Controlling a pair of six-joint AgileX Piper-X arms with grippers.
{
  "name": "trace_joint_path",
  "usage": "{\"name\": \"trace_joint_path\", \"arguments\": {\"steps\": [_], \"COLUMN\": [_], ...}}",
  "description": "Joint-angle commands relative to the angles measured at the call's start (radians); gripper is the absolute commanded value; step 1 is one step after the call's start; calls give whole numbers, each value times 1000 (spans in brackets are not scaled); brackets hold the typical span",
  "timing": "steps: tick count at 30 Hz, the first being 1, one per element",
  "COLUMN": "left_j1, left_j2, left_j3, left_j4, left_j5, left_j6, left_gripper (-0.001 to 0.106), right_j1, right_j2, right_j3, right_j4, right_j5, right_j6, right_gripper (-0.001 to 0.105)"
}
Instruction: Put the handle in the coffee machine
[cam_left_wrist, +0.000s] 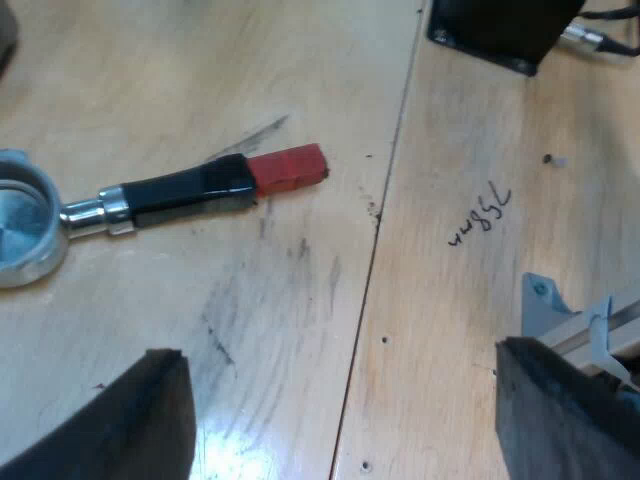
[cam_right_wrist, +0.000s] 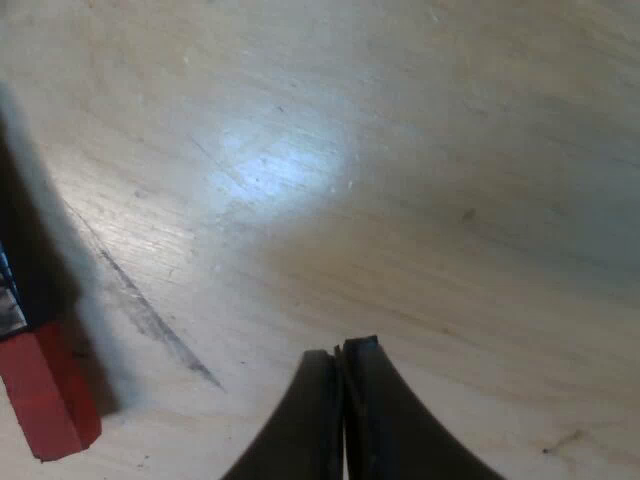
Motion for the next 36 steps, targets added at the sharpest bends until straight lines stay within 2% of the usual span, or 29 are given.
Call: {"name": "trace_joint_path", "arguments": {"steps": [1,4,14,19,26,30,36], "left_j1": [-5,-5,-5,-5,-5,-5,4], "left_j2": [-3,-3,-3,-3,-3,-3,-3], "left_j3": [-6,-6,-6,-6,-6,-6,-6], "left_j4": [-17,-31,-64,-64,-56,-42,-34], "left_j5": [23,22,24,24,22,22,22], "left_j6": [7,7,7,7,7,7,7], "left_gripper": [66,66,66,66,66,66,66], "right_j1": [0,6,118,256,312,351,384], "right_j2": [37,76,202,315,385,438,456], "right_j3": [-2,3,3,3,3,3,3], "right_j4": [4,2,-97,-158,-190,-225,-264], "right_j5": [-25,-45,-41,32,38,33,-10], "right_j6": [4,24,24,24,24,93,144], "right_gripper": [0,0,0,0,0,0,0]}}
